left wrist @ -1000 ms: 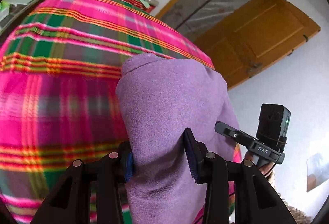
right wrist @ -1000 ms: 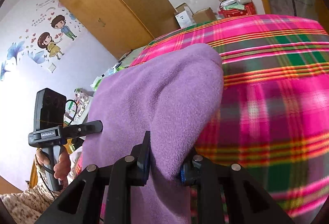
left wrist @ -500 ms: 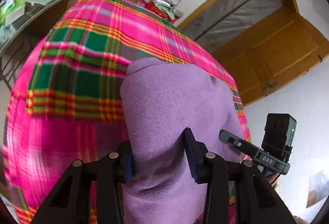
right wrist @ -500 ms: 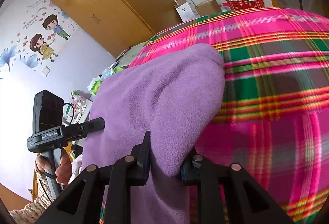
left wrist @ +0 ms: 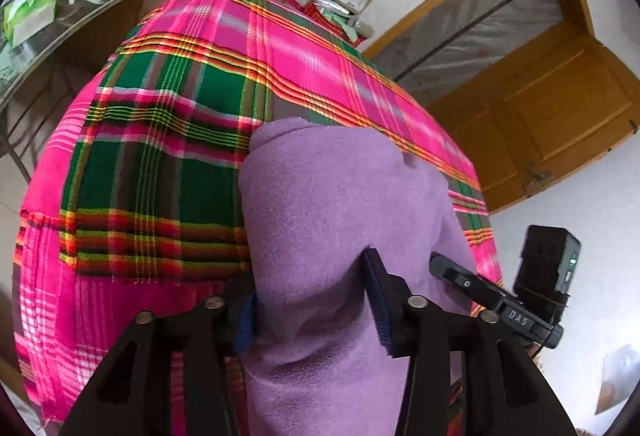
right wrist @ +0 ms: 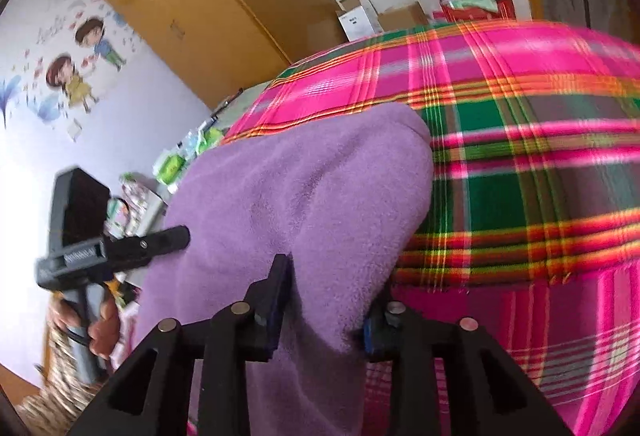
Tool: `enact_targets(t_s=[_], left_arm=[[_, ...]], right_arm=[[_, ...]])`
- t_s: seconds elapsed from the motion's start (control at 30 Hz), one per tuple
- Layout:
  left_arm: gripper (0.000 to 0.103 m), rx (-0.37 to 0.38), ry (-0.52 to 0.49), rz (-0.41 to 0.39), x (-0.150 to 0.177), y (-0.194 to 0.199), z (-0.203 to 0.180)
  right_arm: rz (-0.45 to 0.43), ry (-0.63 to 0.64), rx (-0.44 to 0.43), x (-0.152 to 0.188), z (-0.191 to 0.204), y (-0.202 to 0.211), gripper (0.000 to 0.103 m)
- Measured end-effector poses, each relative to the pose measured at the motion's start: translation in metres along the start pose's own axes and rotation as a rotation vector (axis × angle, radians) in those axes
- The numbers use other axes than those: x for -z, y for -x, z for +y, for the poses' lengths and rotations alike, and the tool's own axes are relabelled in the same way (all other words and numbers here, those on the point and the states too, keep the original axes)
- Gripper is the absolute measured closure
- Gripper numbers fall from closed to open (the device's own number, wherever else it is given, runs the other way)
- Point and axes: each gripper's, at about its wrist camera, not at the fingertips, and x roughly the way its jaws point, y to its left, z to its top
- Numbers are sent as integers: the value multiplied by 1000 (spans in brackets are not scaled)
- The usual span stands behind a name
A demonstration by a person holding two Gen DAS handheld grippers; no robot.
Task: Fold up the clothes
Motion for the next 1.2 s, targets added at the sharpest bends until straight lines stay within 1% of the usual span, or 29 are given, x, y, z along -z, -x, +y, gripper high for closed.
enact_targets(t_s=[0.07, 0.17, 0.27, 0.33, 0.37, 0.43, 0.47, 0.53, 0.63, 0.7, 0.8, 0.9, 1.0, 1.07, 1.2], left_arm=[[51, -23, -9, -11, 4, 4, -3], [51, -75, -11, -31, 12, 15, -8], [51, -121, -25, -76, 26, 30, -14], [51, -127, -36, -102, 38, 41, -15], [51, -132, -34, -109, 43, 45, -14], [51, -149, -39, -111, 53, 49, -16], [51, -157, -44, -111, 57, 49, -17], [51, -203, -67, -107, 68, 49, -20], [51, -248, -87, -105, 82, 48, -22], [51, -259, -89, -107, 89, 49, -23], [51, -268, -86, -111, 97, 51, -23], [51, -292, -87, -99, 105, 49, -23], [51, -318, -90, -125, 114, 54, -28], [51, -340, -96, -146, 121, 56, -33], [51, -376, -123, -147, 135, 51, -44]], right_arm=[[-7, 15, 26, 2, 2, 2, 69], [-26, 51, 86, 9, 7, 10, 65], [-75, 84, 149, 18, 14, 26, 64], [-139, 114, 166, 27, 22, 41, 65], [-160, 129, 160, 33, 25, 48, 66], [-181, 163, 145, 47, 31, 62, 78], [-169, 174, 137, 54, 34, 63, 81], [-138, 196, 140, 65, 38, 61, 86], [-85, 233, 193, 80, 41, 54, 88], [-57, 215, 205, 88, 38, 52, 88], [-46, 194, 212, 97, 34, 54, 88], [-39, 188, 232, 102, 34, 58, 88], [-31, 164, 257, 111, 38, 66, 88], [-31, 180, 267, 118, 44, 70, 88], [-28, 215, 287, 133, 58, 71, 88]])
